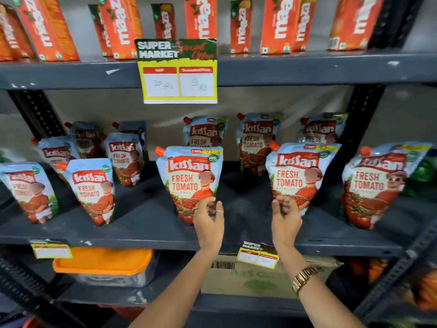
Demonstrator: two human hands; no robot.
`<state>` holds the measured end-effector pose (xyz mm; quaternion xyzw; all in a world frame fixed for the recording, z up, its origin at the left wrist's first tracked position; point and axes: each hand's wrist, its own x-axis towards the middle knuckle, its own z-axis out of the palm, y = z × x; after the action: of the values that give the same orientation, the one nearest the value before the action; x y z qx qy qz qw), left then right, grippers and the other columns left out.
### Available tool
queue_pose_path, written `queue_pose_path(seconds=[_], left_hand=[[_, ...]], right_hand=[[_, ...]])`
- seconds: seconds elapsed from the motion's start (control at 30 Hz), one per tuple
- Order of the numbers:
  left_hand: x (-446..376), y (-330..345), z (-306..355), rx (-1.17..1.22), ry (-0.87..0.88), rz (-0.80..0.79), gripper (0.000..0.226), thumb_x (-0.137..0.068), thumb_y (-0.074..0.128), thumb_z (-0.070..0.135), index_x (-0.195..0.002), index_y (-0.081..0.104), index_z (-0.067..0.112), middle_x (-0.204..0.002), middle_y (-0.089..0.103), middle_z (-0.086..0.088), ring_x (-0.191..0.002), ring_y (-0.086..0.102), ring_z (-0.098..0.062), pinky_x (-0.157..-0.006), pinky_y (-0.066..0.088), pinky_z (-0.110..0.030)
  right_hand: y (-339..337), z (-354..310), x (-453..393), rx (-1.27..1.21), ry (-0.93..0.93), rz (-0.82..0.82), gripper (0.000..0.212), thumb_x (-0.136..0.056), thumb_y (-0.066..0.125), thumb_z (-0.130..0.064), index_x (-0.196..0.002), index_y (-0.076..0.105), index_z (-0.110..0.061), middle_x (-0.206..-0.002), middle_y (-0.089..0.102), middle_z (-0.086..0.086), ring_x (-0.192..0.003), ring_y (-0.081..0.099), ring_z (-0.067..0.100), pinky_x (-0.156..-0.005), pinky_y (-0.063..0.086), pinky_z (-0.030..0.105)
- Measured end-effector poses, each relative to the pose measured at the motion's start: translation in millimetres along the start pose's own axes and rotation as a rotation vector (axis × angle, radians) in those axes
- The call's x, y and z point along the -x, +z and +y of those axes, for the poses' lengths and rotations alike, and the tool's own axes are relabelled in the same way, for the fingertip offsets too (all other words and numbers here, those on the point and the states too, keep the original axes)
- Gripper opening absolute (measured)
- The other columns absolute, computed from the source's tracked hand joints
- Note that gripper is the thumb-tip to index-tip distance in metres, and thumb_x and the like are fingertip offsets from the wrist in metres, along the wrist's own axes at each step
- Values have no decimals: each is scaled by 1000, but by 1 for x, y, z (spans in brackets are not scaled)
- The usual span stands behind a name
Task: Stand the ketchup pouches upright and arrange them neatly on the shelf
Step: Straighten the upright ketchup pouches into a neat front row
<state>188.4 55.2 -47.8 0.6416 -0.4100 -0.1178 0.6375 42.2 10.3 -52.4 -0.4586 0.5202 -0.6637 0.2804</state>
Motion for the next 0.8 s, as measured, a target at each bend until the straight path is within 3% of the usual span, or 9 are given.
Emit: queue_pose_path(seconds=[0.1, 0.27, 0.4, 0.53, 0.63, 0.8], left_hand=[[11, 26, 7, 65, -35, -96, 14, -84, 62, 12, -97, 62, 8, -80, 58, 5, -68, 54, -5, -61, 44, -4], [20, 62, 17, 90, -149, -288, 24, -86, 61, 20, -107, 61, 9, -85, 59, 1, -71, 53, 0, -59, 43, -6], [23, 85, 25, 85, -230, -454, 40, -86, 60, 25, -124, 53, 14, -108, 58, -1, -77, 52, 3, -63, 42, -5], [21, 102, 28, 83, -319, -581, 57, -85, 61, 33, -136, 41, 17, -139, 45, -6, -115, 52, -15, -91, 40, -24], [14, 107, 27, 90, -324, -664, 57, -84, 60, 36, -135, 43, 18, -140, 49, -6, -126, 47, -21, -104, 39, -34], [11, 106, 25, 71, -338, -740, 54, -86, 57, 39, -134, 46, 15, -139, 50, -5, -128, 45, -22, -103, 37, -34]], right_hand=[[-25, 4, -11, 46, -17, 69, 8, -84, 60, -8, -85, 58, -16, -79, 62, 3, -70, 57, 7, -60, 41, 0], [-53, 15, -34, 53, 39, 71, 13, -85, 61, -15, -97, 57, -12, -98, 64, 19, -87, 62, 30, -75, 52, 38], [-66, 22, -50, 174, 104, -46, 39, -86, 60, -25, -120, 48, -9, -123, 52, 14, -110, 53, 26, -89, 44, 35], [-73, 26, -55, 133, 173, -206, 51, -89, 55, -25, -135, 37, -12, -137, 46, 12, -124, 45, 24, -103, 39, 40], [-75, 30, -53, 94, 180, -280, 49, -90, 54, -24, -135, 37, -15, -136, 49, 12, -120, 47, 17, -100, 40, 33], [-78, 37, -55, 112, 210, -307, 53, -87, 58, -28, -135, 37, -20, -138, 47, 11, -127, 44, 25, -101, 36, 35]])
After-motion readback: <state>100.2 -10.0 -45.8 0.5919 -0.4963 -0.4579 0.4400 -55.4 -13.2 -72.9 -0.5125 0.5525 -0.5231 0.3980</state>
